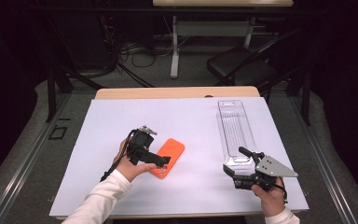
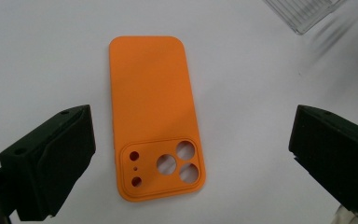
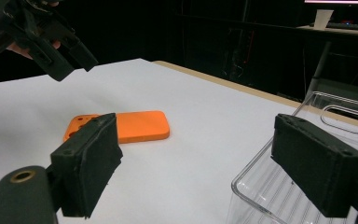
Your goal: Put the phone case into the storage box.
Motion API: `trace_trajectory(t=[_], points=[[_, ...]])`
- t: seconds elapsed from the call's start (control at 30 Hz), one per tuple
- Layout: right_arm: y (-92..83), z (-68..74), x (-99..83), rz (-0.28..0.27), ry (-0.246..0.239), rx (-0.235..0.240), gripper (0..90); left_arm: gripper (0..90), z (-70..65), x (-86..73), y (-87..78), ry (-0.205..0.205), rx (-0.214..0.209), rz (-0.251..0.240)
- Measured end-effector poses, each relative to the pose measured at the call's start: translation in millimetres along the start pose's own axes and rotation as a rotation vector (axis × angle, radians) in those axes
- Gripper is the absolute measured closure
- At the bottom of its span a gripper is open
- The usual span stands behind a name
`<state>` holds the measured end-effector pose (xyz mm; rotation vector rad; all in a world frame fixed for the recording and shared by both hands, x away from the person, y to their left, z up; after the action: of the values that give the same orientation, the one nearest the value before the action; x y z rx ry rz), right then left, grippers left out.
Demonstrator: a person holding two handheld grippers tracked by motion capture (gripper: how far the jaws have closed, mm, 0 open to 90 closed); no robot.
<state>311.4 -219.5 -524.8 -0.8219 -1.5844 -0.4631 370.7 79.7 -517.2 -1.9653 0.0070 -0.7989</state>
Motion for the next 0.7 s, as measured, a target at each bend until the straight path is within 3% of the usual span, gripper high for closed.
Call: trace_trajectory(t=[0.37, 0.7], points=[[0.2, -0.9, -1.2, 0.004, 0.005, 0.002, 14.7, 0.4, 6.9, 6.3, 15.2, -0.005, 0.04, 0.053], [0.7, -1.4, -2.1, 0.006, 0.006, 0.002, 14.7, 2.4, 6.9, 8.5, 33.1, -0.008, 0.041, 0.097]])
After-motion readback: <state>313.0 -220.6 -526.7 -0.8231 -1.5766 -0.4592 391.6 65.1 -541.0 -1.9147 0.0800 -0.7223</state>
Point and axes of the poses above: each handheld gripper's, and its own axes: y roughly forward along the jaws, x roughly out of its top, z roughly to its left, the point moved 6 cm from there along y, roughly forward along the jaws, and after that the axes turned 9 degrees about -y, right-handed, at the moved point
